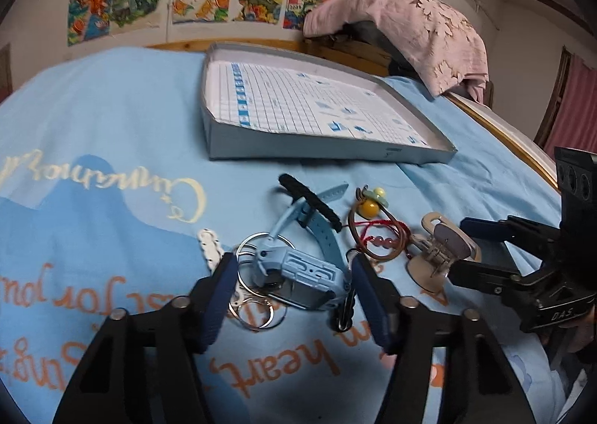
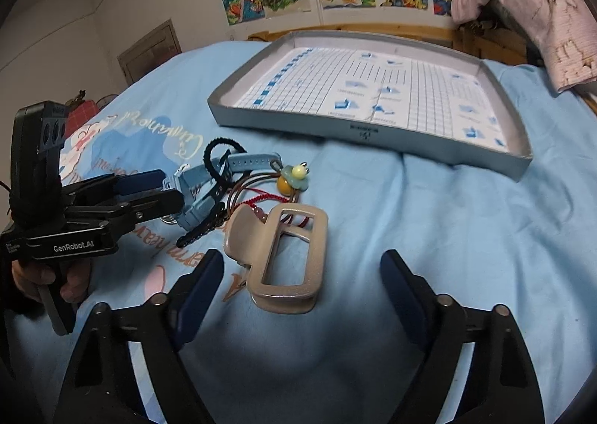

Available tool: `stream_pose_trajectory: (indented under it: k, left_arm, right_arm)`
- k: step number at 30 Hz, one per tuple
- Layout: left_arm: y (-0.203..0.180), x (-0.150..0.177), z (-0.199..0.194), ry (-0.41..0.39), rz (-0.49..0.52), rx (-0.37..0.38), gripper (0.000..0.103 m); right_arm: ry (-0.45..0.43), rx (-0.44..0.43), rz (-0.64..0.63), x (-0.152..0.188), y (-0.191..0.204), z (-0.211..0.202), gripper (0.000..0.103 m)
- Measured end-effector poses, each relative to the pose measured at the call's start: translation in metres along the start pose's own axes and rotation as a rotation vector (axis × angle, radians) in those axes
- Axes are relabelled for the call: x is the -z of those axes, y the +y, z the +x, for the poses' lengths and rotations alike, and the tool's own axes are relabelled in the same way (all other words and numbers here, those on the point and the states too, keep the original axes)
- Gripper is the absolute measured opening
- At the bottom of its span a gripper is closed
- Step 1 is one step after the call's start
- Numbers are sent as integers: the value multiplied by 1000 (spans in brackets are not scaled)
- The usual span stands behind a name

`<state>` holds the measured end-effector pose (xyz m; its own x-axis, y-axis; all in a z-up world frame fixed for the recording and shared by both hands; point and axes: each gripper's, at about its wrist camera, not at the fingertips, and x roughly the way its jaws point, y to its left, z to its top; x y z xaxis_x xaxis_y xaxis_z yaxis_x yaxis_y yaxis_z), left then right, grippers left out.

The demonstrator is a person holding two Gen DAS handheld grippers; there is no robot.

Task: Organize jewelry
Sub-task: 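Grasp the beige claw clip with the right tool while the left tool grasps the blue watch, then lift the claw clip with the right tool while the left tool lifts the watch toward the tray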

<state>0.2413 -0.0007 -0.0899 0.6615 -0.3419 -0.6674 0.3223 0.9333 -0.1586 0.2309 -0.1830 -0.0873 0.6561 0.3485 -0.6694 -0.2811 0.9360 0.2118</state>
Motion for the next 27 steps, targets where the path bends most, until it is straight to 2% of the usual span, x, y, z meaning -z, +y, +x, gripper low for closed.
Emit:
stream_pose_trajectory:
  k: [6,10,15,18,21,27]
  left_arm:
    - [3,-2,8,18,-13,28,57]
    - [1,-4,15,41,-4,32,57]
    - [-1,-5,18,64,12,26,58]
    - [-4,-6,20,77,32,12,58]
    - [-6,-8,18,77,35,5,57]
    - [-8,-4,7,90,25,-16,57]
  right_arm:
    - [12,-19,-11,-1,5,8,75]
    - [28,-25,-10,-1,5,14,66]
    - [37,-26,-10,-2,6,18,66]
    - [38,-23,-9,-1,5,19,58]
    - [26,-28,1,-2,3,16,45]
    - [-1,-39,4,0,2,9,44]
